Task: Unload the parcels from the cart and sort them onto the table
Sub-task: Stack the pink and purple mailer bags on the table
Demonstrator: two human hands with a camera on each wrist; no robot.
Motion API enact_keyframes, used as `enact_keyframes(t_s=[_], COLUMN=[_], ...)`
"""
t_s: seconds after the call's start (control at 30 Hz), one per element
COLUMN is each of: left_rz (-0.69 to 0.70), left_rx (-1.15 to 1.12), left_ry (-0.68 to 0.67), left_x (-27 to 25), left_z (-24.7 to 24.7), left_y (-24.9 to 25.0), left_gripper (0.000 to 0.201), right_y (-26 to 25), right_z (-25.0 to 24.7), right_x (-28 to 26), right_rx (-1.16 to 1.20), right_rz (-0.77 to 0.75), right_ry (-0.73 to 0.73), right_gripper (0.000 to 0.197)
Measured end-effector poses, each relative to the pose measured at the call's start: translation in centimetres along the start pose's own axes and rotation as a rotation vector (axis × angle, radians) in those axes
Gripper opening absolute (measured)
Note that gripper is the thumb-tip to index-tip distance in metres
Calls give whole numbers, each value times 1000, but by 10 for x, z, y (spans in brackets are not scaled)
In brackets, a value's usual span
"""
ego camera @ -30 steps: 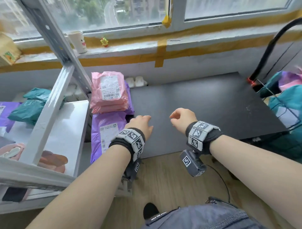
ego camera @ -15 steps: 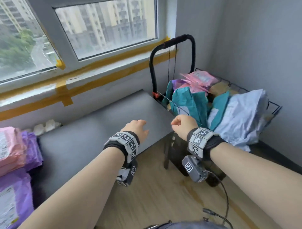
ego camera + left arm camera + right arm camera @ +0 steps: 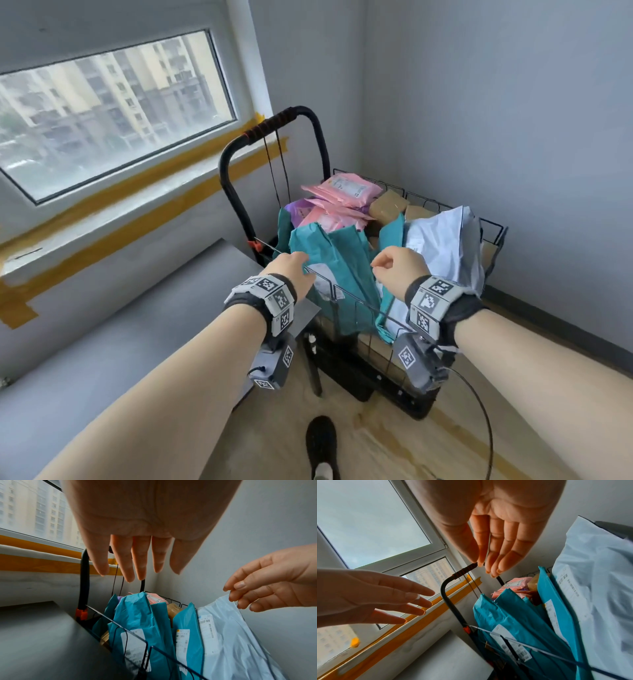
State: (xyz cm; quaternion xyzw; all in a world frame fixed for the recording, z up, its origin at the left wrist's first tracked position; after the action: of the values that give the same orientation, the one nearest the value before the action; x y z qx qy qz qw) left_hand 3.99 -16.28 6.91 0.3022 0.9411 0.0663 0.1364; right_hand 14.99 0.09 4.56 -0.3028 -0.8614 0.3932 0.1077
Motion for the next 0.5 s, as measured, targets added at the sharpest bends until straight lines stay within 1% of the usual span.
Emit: enact_keyframes(t_s=[0.1, 0.27, 0.33, 0.4, 0.5], left_rz=[25, 63, 79, 127, 159], left_rx=[-4, -19, -7, 9, 43], left_ry=[-11, -24, -20, -8, -48], left_x=[48, 141, 177, 206, 249], left_z=[-12, -35, -46, -56, -63], left_y=[1, -10, -16, -20, -23], left_gripper=[47, 47, 45, 40, 37], right_y=[-3, -17, -23, -27, -28], right_z=[-2, 7, 12, 16, 21], right_x=[42, 130, 165, 192, 232], right_rx=[5, -17, -26, -38, -55], right_rz=[11, 52, 77, 117, 163], right_ry=[28, 74, 74, 67, 72], right_gripper=[13, 15, 15, 16, 16])
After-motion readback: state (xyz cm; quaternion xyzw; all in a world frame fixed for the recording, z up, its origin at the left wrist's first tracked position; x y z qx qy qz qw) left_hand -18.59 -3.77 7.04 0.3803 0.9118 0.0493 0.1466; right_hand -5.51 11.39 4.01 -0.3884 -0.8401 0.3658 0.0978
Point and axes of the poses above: each hand's wrist, its own x-axis towards the middle knuckle, its own z-axis out of the palm, y = z × x, the point moved 2 cm from there along x, towards the middle knuckle, and after that the axes turned 4 degrees about x, right-handed, at the moved point
